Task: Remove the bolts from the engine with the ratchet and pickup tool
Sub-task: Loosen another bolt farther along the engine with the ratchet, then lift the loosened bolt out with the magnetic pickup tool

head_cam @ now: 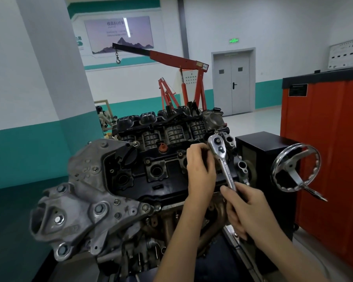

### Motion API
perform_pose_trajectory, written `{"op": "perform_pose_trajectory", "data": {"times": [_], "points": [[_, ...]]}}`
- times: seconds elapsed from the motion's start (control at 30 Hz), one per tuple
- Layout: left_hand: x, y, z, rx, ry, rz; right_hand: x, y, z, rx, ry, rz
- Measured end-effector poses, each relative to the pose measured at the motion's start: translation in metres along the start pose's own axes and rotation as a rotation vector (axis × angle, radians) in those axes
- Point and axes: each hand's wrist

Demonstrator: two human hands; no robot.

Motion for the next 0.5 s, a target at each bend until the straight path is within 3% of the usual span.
{"op": "perform_pose_trajectory", "data": {"times": [0.1,0.33,0.5], "points": [[-0.003,-0.005,0.001,0.063,0.081,-0.020,-0.007,-0.009,0.014,0.021,-0.018,0.041],[-0.005,-0.030,0.022,0.067,-0.247,0.040,-0.025,-0.017,0.035,0.013,-0.018,0.092],[0.003,-0.045,0.016,0.069,-0.163,0.103,-0.041,-0.016,0.047,-0.020,-0.052,0.137]]}}
Point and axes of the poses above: each hand's wrist, its own x-axis towards the middle knuckle, its own y-axis out of the palm, z = x × y, and after that the axes turned 8 degrees about y, right-handed
